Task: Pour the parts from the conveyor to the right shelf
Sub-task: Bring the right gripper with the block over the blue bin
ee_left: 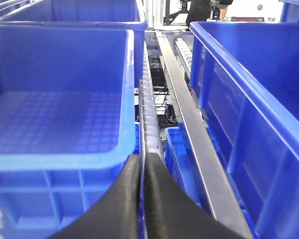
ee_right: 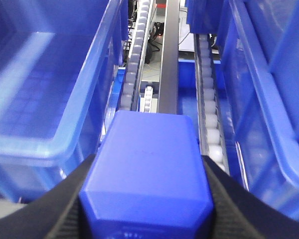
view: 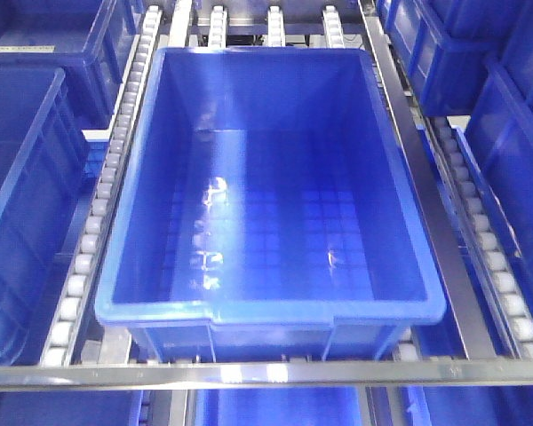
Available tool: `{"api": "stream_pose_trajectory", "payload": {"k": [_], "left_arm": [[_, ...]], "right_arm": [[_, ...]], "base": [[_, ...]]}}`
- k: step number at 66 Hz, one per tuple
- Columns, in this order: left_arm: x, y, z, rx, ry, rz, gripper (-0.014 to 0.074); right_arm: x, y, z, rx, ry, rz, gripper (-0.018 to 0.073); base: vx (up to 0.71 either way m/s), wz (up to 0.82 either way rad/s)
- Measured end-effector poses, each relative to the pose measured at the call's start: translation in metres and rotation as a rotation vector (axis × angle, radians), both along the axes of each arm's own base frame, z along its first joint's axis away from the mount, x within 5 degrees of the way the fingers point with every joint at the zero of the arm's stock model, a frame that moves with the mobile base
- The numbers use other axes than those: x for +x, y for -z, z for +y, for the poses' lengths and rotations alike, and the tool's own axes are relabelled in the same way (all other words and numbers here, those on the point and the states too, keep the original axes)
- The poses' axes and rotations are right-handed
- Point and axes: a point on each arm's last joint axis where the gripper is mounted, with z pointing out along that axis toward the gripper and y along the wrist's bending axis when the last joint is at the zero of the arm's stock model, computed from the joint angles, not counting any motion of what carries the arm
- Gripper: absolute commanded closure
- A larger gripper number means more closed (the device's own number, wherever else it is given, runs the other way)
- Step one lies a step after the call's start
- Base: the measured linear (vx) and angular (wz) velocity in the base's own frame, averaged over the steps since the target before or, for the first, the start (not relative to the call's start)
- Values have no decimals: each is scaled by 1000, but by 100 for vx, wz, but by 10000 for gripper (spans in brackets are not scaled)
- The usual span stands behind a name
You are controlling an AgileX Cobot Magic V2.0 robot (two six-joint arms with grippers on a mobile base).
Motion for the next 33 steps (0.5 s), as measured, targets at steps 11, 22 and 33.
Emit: {"api": "stream_pose_trajectory", "payload": {"k": [11, 22, 33], "left_arm": [[0, 0, 0, 0, 0, 0, 603], [0, 0, 0, 0, 0, 0, 603], [0, 0, 0, 0, 0, 0, 603]], "right_arm": [[0, 0, 0, 0, 0, 0, 564], [0, 0, 0, 0, 0, 0, 564], [0, 0, 0, 0, 0, 0, 564]], "base": [[14, 7], [14, 2], [9, -1]]}}
